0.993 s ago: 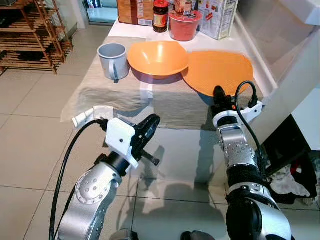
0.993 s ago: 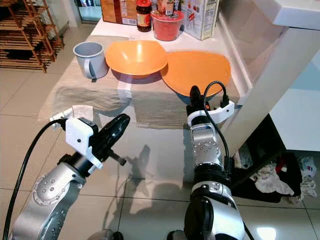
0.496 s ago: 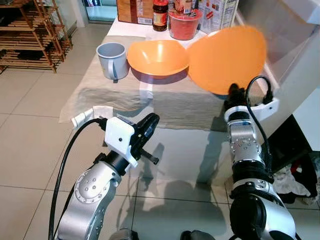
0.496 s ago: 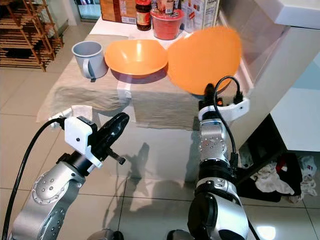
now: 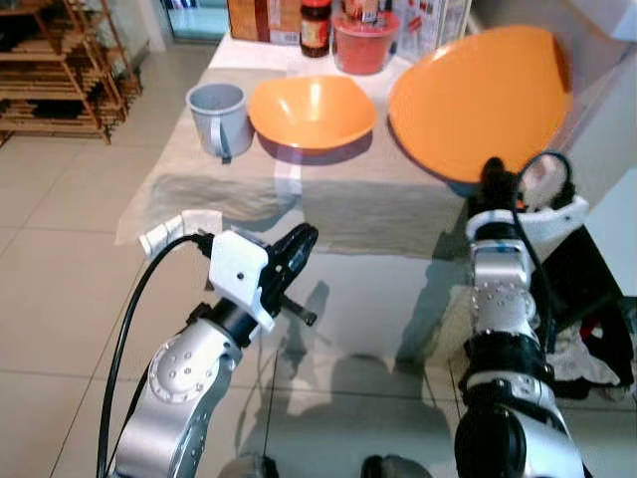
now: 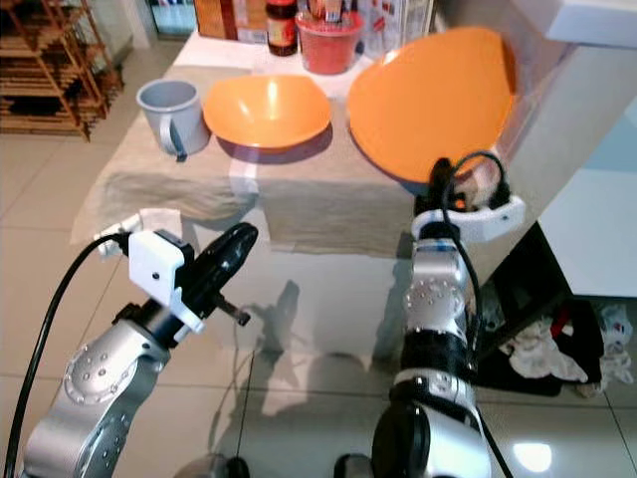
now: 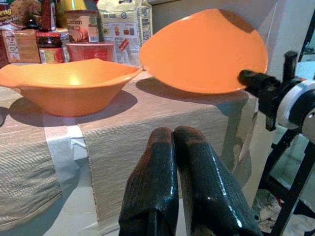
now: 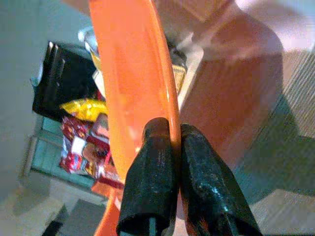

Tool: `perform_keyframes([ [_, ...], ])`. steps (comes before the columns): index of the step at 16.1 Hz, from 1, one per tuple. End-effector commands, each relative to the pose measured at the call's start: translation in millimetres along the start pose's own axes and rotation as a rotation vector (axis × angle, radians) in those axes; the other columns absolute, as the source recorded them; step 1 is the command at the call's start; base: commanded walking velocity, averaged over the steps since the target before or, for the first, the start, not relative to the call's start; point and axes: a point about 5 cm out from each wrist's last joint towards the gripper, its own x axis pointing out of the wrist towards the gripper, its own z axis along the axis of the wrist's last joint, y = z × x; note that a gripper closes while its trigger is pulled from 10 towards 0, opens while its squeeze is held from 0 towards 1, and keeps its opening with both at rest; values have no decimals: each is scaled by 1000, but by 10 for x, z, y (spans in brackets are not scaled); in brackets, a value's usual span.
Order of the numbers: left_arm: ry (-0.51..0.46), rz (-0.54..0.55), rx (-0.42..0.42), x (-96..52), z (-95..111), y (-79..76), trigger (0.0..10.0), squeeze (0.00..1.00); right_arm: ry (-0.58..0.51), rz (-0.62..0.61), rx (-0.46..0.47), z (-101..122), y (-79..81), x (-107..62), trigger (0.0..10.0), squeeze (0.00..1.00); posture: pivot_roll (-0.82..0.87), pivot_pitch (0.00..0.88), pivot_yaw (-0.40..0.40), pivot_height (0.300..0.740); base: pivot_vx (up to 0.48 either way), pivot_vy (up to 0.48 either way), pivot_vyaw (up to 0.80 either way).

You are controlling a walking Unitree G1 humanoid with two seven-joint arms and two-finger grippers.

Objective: Setting the table

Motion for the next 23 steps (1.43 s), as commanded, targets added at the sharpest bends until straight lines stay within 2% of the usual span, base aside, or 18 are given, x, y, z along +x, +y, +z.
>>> perform_keyframes([
  [1, 2, -16, 3, 8, 17, -8, 10000, 0, -55, 47, 12, 119, 95, 22, 10000, 0, -53, 89, 14, 740, 0, 0, 0],
  [2, 1, -17, 2, 10, 20, -6, 10000, 0, -58, 63, 25, 144, 112, 3, 10000, 0, -54, 90, 16, 740, 0, 0, 0],
  [5, 3, -21, 3, 18, 16, -5, 10000, 0, 26, 215, 109, 116, 205, -134, 10000, 0, -62, 91, 18, 740, 0, 0, 0],
  [9, 6, -26, 2, 30, 9, -2, 10000, 0, 56, 310, 185, 120, 297, -235, 10000, 0, -67, 88, 26, 740, 0, 0, 0],
  [11, 8, -28, 6, 37, 8, 4, 10000, 0, 160, 352, 234, -29, 356, -290, 10000, 0, -65, 86, 23, 740, 0, 0, 0],
  [12, 13, -18, 12, 35, 0, 16, 10000, 0, 278, 383, 232, -183, 371, -368, 10000, 0, -63, 85, 20, 740, 0, 0, 0],
  [13, 17, -2, 20, 29, -6, 35, 10000, 0, 399, 393, 206, -339, 358, -444, 10000, 0, -60, 84, 17, 740, 0, 0, 0],
  [14, 18, 7, 22, 28, -9, 44, 10000, 0, 432, 400, 198, -379, 354, -468, 10000, 0, -53, 82, 11, 740, 0, 0, 0],
  [15, 20, 65, 36, 6, -17, 119, 10000, 0, 488, 461, 171, -428, 383, -536, 10000, 0, -52, 81, 9, 740, 0, 0, 0],
  [17, -6, 281, 26, -103, -11, 404, 10000, 0, 512, 553, 7, -392, 432, -580, 10000, 0, -54, 77, 9, 740, 0, 0, 0],
  [18, -20, 376, -5, -192, -11, 544, 10000, 0, 509, 579, -114, -370, 460, -581, 10000, 0, -55, 79, 9, 740, 0, 0, 0],
  [19, -22, 444, -32, -290, -21, 656, 10000, 0, 510, 639, -217, -356, 528, -608, 10000, 0, -63, 80, 12, 740, 0, 0, 0],
  [20, -20, 469, -43, -333, -28, 698, 10000, 0, 510, 675, -258, -352, 567, -629, 10000, 0, -69, 81, 12, 740, 0, 0, 0],
  [21, -45, 530, -94, -453, -30, 794, 10000, 0, 512, 750, -259, -306, 679, -670, 10000, 0, -75, 81, 11, 740, 0, -465, 0],
  [23, -65, 535, -91, -505, -3, 812, 10000, 0, 520, 827, -201, -246, 753, -700, 10000, 0, -76, 78, 8, 740, 0, -461, 0],
])
